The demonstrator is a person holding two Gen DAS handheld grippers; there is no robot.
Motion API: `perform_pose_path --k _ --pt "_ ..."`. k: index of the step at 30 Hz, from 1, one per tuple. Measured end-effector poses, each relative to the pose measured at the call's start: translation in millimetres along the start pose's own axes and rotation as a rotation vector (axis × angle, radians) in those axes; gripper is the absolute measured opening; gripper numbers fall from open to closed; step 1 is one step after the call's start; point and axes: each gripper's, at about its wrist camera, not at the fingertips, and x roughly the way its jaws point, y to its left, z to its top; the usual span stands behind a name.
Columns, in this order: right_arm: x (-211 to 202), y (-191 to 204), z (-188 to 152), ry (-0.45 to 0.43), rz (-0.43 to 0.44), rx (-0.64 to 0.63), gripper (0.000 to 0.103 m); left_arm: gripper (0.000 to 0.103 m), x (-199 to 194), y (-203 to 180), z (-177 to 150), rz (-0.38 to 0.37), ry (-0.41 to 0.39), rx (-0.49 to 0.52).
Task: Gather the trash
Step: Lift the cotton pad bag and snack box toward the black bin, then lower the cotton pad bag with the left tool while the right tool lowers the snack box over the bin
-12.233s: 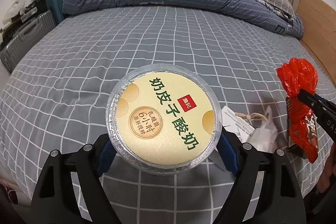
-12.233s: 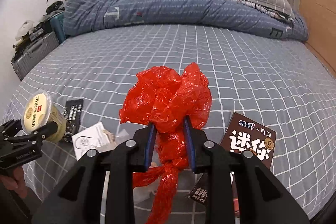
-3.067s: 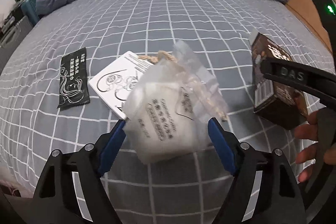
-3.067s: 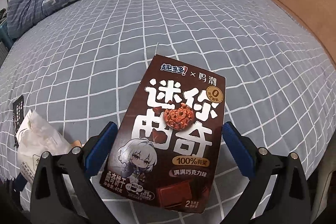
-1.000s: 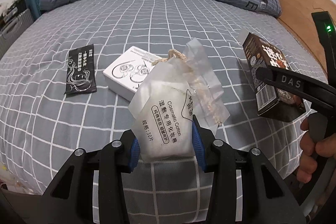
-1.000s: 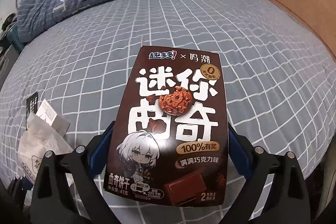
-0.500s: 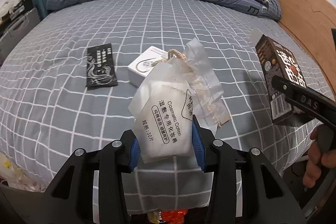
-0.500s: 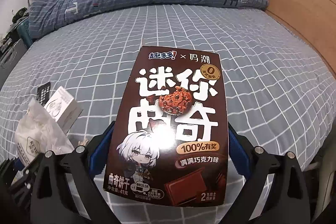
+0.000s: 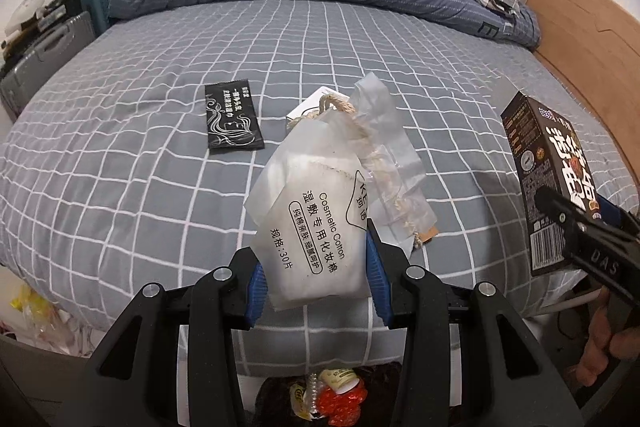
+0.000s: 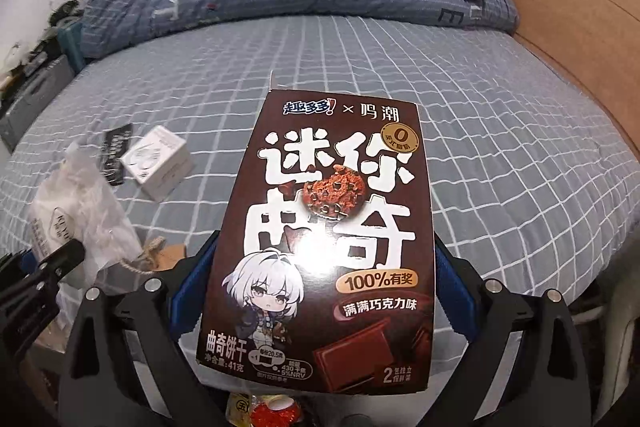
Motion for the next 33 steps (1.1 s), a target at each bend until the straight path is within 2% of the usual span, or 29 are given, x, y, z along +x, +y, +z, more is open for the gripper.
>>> perform_pose_path --k 10,33 --pt "-25.3 14.7 -28.3 -0.049 0.011 -0.041 0.09 0.041 -9.9 6.3 -30.1 0.03 0.017 0.001" --pt "-79.8 27.3 -90.0 -0.047 0.04 -0.036 0.09 0.041 -52.7 19.7 -91.3 0.033 0.033 -0.024"
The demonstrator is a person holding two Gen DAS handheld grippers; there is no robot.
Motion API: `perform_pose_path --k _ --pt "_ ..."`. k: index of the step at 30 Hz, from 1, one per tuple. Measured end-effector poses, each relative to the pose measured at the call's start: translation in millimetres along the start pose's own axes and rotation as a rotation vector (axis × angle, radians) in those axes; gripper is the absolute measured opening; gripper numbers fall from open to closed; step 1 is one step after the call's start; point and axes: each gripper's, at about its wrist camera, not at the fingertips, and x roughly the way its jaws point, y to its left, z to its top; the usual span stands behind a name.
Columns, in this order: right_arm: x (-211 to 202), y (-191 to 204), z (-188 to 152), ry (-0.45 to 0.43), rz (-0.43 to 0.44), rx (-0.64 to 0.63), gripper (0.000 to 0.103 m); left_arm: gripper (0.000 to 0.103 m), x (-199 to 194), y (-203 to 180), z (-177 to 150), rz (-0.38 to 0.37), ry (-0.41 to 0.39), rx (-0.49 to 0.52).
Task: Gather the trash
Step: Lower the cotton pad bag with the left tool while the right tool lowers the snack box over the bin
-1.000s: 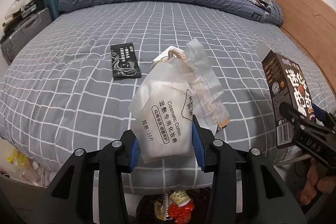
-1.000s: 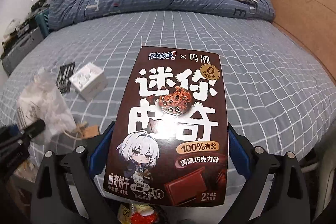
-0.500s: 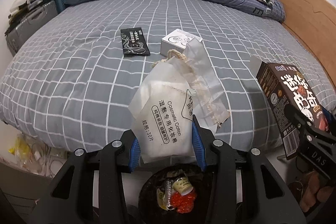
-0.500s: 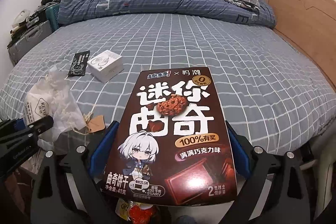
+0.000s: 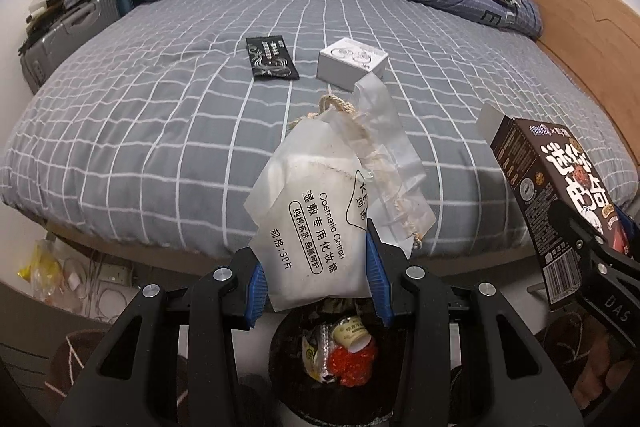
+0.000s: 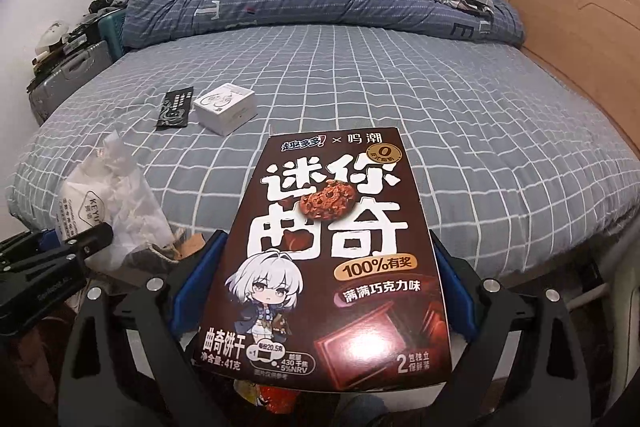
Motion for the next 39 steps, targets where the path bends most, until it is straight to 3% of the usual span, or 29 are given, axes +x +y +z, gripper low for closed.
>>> perform_pose_path --k 23,39 --pt "-31.2 5.7 -62.3 0.075 0.017 -0.027 0.09 0.041 -20.2 -1.8 -68.5 -0.012 0.094 0.029" --pt "-9.8 29.1 -92.3 0.224 0.029 -0.086 0.09 0.041 -16.5 24.1 -93.4 -0.025 0.157 0.012"
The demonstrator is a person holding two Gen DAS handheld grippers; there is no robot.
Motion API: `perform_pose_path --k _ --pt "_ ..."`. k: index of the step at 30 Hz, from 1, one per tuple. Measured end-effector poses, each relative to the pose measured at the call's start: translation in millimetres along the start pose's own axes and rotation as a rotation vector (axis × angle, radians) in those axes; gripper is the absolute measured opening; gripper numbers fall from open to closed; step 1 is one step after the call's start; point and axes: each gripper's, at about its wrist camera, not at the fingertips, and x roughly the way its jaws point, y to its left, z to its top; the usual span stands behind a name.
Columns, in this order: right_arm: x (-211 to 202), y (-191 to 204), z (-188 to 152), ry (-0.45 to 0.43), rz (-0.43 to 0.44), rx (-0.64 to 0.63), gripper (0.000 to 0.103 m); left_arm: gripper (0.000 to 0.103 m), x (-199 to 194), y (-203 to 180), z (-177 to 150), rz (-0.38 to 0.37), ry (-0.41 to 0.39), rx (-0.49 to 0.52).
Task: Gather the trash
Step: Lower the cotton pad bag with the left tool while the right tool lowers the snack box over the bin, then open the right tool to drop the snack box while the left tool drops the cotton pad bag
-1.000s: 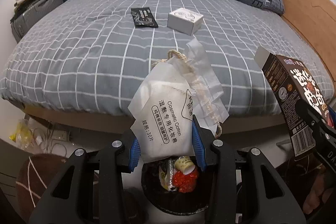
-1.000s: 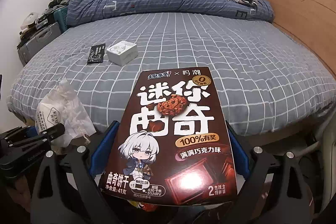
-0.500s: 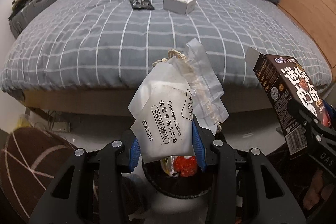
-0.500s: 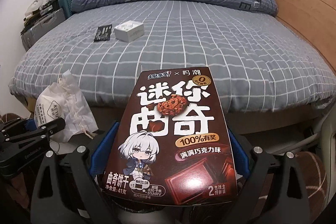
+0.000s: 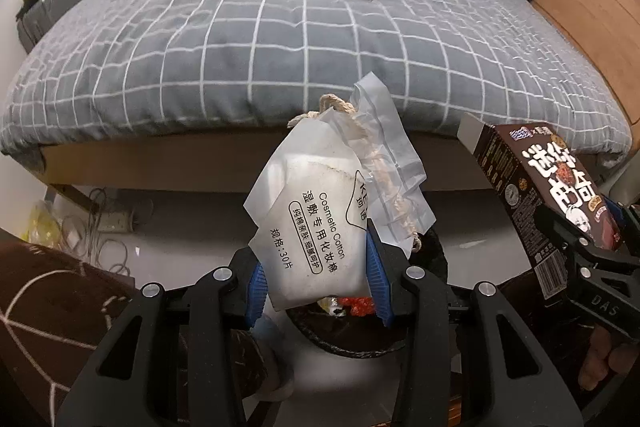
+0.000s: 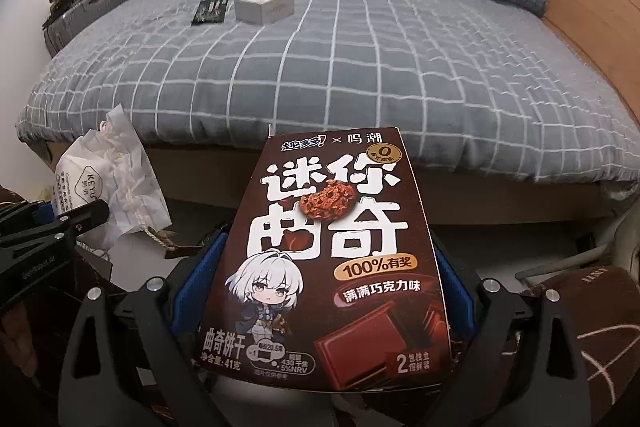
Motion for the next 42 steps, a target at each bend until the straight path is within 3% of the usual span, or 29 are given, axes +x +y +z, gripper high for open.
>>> perform_pose_path --k 11,24,39,42 --pt "43.8 19.8 8.3 0.104 0.035 -0.005 0.09 0.041 33.3 26.6 9.9 0.053 0.049 -0.018" --pt "91.9 39.8 4.6 0.202 0.029 -0.055 0.09 0.041 76.3 44.6 10.4 0.061 0.14 -0.032" --pt "115.8 56.7 1.3 0.261 0.035 -0.097 0.092 0.041 92.5 60.4 4.9 0.083 0.189 -0.07" --pt "114.5 57.4 5.9 0.24 0.023 -0.099 0.096 0.041 91.9 62.6 3.6 0.086 0.194 -0.084"
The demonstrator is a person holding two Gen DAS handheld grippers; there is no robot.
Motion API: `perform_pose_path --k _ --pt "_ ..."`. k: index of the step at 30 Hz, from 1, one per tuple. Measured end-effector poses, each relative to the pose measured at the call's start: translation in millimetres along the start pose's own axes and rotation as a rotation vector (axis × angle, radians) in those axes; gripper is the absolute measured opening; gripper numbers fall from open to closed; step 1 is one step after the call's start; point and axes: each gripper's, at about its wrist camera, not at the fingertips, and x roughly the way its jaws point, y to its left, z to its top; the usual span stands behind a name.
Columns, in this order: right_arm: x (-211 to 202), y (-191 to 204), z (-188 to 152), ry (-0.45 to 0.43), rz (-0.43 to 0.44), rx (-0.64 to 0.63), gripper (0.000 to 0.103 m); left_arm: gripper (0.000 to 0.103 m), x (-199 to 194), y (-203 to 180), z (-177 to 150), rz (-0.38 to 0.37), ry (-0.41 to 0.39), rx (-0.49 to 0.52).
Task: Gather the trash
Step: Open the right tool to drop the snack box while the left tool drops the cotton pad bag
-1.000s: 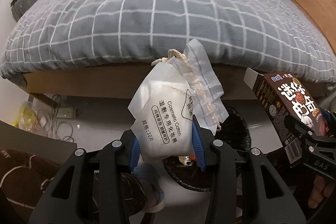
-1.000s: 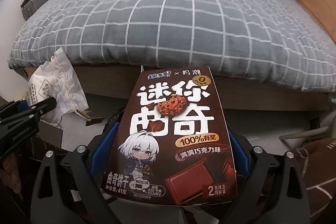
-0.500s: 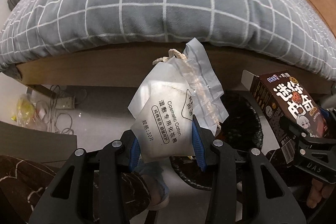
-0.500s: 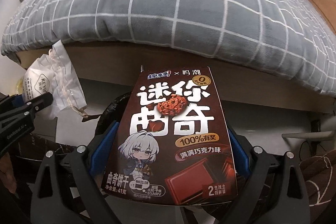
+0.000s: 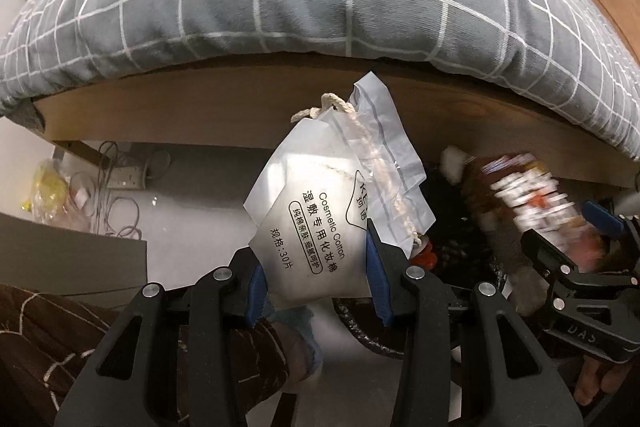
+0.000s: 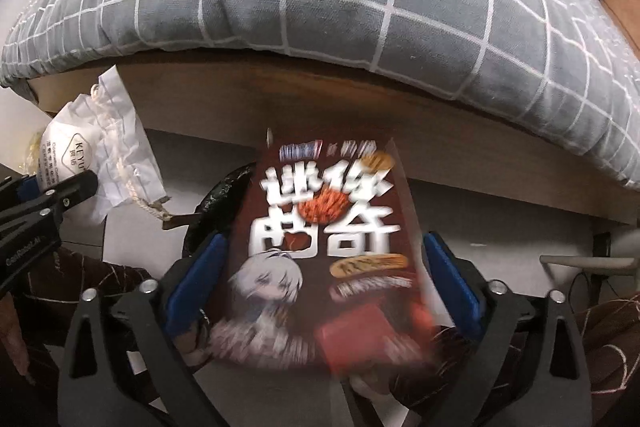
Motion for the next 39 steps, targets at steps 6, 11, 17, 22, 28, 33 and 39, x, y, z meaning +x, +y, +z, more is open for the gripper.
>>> perform_pose_path --k 6,11,17,22,28,33,39 --pt "-8.7 -10.7 5.2 -0.022 0.004 0.017 0.096 0.041 -2.5 -5.0 -0.7 0.006 -0.013 0.003" --pt "-22.6 -35.0 5.5 -0.054 -0.011 0.056 0.096 0.041 -9.1 -24.5 2.4 -0.008 -0.03 0.029" --pt "-29.8 -67.1 -9.1 -0.073 -0.017 0.116 0.096 0.041 -9.0 -58.4 4.7 -0.041 -0.026 0.068" --pt "-33.7 -91.3 -21.9 -0.084 -0.031 0.157 0.096 0.041 -3.9 -92.3 5.3 -0.06 -0.014 0.114" --pt "-34.8 -112.3 -28.7 -0.074 -0.041 0.214 0.096 0.041 1.7 -119.7 6.8 -0.069 -0.001 0.144" --pt "-33.6 -119.3 -29.6 -0.077 -0.023 0.228 0.096 0.042 9.8 -135.9 4.6 -0.075 0.004 0.173" --pt "-37.6 -118.5 -28.5 -0.087 -0.006 0.222 0.096 0.046 20.0 -141.3 1.4 -0.069 0.023 0.184"
